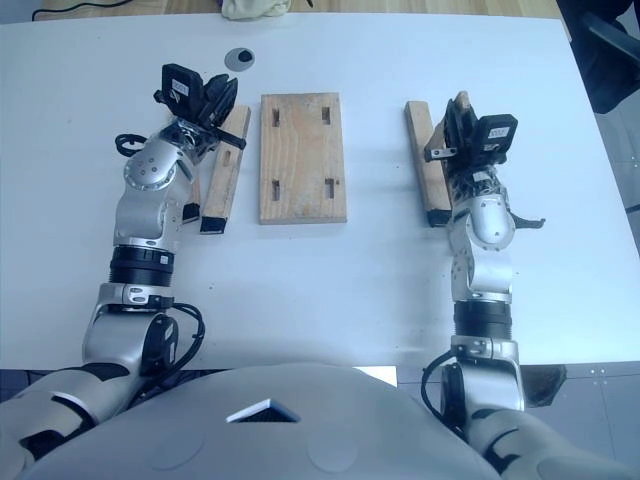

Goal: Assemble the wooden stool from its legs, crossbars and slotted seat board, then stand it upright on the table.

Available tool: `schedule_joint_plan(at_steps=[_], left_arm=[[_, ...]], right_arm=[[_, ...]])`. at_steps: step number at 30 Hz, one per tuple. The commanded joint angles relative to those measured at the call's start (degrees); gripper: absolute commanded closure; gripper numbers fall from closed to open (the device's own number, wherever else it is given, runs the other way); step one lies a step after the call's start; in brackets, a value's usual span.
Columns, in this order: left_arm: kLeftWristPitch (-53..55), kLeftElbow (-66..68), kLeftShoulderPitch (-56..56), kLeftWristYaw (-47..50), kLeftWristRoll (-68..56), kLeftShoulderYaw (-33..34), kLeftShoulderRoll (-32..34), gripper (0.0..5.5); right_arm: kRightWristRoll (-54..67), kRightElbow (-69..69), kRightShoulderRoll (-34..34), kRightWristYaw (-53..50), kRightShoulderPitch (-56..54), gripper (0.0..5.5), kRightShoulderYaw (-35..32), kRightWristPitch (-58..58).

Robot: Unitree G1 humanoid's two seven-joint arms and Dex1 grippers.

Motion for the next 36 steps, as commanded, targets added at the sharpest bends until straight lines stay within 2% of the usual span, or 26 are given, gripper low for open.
schedule_joint_plan(at_steps=[1,6,13,21,25,28,30,33,36], left_arm=[[0.06,0.5,0.55,1.32,0.69,0.59,0.16,4.89],[-0.25,0.53,0.64,1.95,0.82,0.85,-0.16,4.89],[-0.25,-2.06,2.84,3.66,1.04,0.87,-1.15,4.89],[-0.22,-4.14,4.14,5.56,1.35,0.45,-2.33,4.89],[-0.13,-5.06,3.78,6.09,1.69,0.5,-2.36,4.89],[-2.45,-5.0,3.3,8.81,3.92,0.52,-2.08,4.89],[-2.91,-4.62,2.82,8.67,3.19,1.16,-2.42,4.89],[2.78,-9.93,3.6,-0.95,-12.52,5.17,-5.34,4.34],[12.48,-16.64,5.31,-12.14,-32.3,8.78,-7.14,3.76]], right_arm=[[-4.1,13.35,-1.1,0.27,9.77,4.4,2.08,12.58],[-1.69,8.21,-2.49,3.88,10.19,3.48,2.96,23.49],[2.88,-12.17,-11.86,6.35,5.54,2.4,2.28,50.09],[5.14,-21.69,-15.83,6.44,1.32,2.4,1.84,68.97],[5.35,-22.38,-16.34,7.09,2.66,2.99,2.26,73.95],[4.68,-22.99,-16.07,7.31,3.26,3.46,2.6,73.14],[3.99,-23.53,-15.89,7.71,2.61,3.47,3.02,70.17],[4.9,-24.66,-15.58,11.81,-1.87,3.47,4.59,63.24],[14.21,-23.89,-14.13,23.3,-13.11,3.47,2.24,60.36]])
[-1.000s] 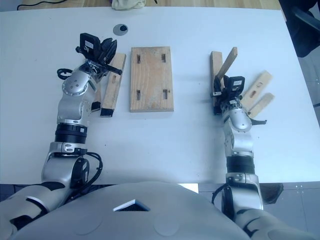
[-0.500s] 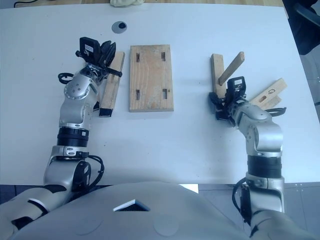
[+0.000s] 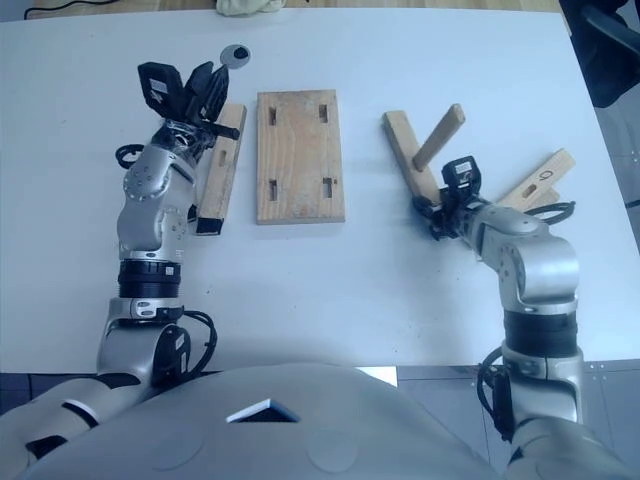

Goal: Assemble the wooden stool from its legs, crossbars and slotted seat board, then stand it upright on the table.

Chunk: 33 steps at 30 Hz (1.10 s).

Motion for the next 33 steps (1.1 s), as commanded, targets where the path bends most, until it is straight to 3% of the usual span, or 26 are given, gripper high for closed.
schedule_joint_plan(at_steps=[1,6,14,33], left_arm=[[12.33,-8.02,1.7,-13.2,-22.21,3.93,-1.27,3.58],[18.63,-10.94,1.25,-20.35,-29.63,2.53,0.13,2.83],[20.31,-17.25,1.91,-24.83,-34.65,2.0,0.08,1.53],[22.59,-19.24,1.43,-27.18,-39.52,2.67,2.44,1.47]], right_arm=[[13.4,1.21,0.93,15.5,-16.6,3.47,-3.4,-3.21],[22.0,4.54,-3.57,30.96,-27.37,3.47,-3.47,-4.24],[24.38,4.19,-7.79,40.38,-26.91,3.47,-0.72,-4.14],[22.46,3.84,-9.36,43.49,-24.63,3.49,2.56,-7.33]])
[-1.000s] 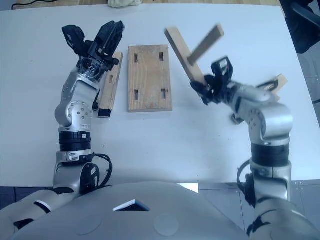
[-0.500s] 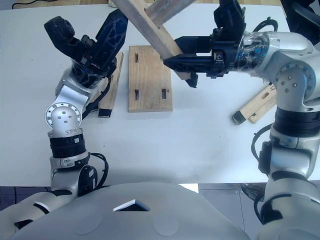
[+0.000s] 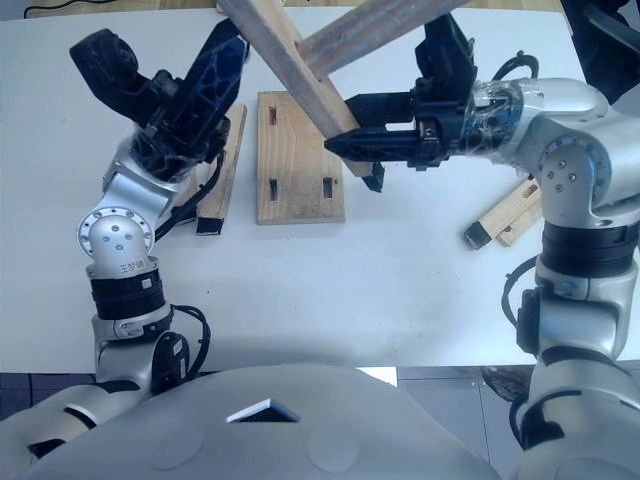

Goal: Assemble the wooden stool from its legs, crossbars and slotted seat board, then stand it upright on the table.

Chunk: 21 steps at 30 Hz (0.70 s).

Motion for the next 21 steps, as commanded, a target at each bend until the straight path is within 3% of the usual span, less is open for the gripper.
schedule_joint_plan(at_steps=[1,6,21], left_arm=[[-0.44,0.71,-1.6,-0.39,0.16,0.44,0.83,1.47],[-0.52,2.08,-3.53,-1.19,0.89,0.14,1.43,1.47],[0.39,4.37,-3.29,-1.52,-4.37,3.93,1.0,3.44]], right_arm=[[-0.87,-1.45,-2.2,0.84,0.46,3.49,1.23,-1.27],[-1.84,-1.93,-2.94,1.46,1.15,3.49,2.45,-2.49],[-1.5,-2.96,-3.32,1.77,2.98,3.49,3.25,-2.75]])
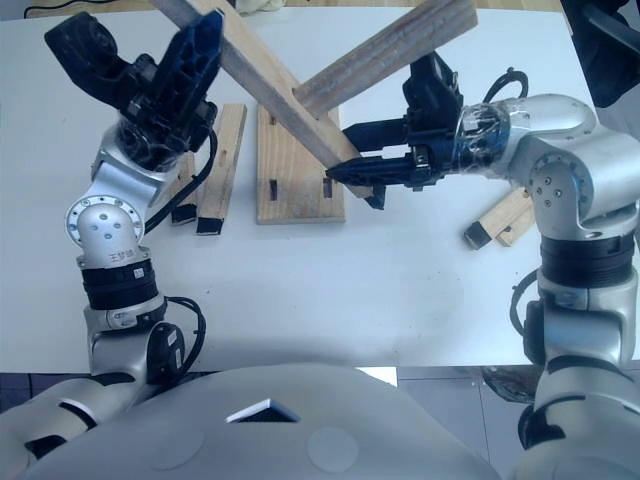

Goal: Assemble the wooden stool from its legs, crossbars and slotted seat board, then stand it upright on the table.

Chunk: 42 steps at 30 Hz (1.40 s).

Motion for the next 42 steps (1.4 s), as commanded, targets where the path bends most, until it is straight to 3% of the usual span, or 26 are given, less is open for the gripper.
schedule_joint_plan(at_steps=[1,3,4,8,11,16,24,31,42], left_arm=[[-0.12,2.4,-0.7,2.01,-2.95,3.29,-0.81,3.44],[-0.09,3.85,-1.19,2.71,-4.83,5.38,-1.07,3.44],[0.0,4.24,-1.29,2.85,-5.24,5.95,-1.07,3.44],[-0.51,5.08,-1.54,3.27,-4.1,7.76,0.51,3.46],[-0.95,4.78,-1.55,2.4,-1.18,9.06,5.67,3.46],[-1.82,5.23,-0.93,-0.09,5.63,8.06,12.39,3.46],[-3.89,9.9,-2.77,-6.64,15.0,4.71,19.87,3.46],[-5.26,15.35,-4.28,-9.87,17.8,3.37,19.45,3.46],[-6.36,16.46,-4.26,-10.59,19.07,2.65,18.44,3.46]], right_arm=[[0.29,-1.2,-1.01,-0.08,0.12,3.49,-0.18,-0.34],[0.25,-0.59,-0.34,-1.37,-0.02,3.49,-0.47,-0.3],[0.34,-0.18,0.02,-2.26,-0.14,3.12,-0.65,0.0],[1.01,1.37,1.24,-5.08,-0.57,2.47,-1.51,0.94],[0.71,3.42,2.19,-7.5,-0.66,2.0,-2.86,0.39],[-1.44,7.93,3.58,-12.07,-0.1,2.91,-5.58,-2.82],[-7.5,15.4,3.22,-13.41,-0.02,4.27,-4.48,-9.32],[-8.56,16.44,4.28,-13.08,0.22,5.42,-3.64,-10.6],[-9.57,16.94,4.24,-12.58,0.37,5.5,-3.13,-11.33]])
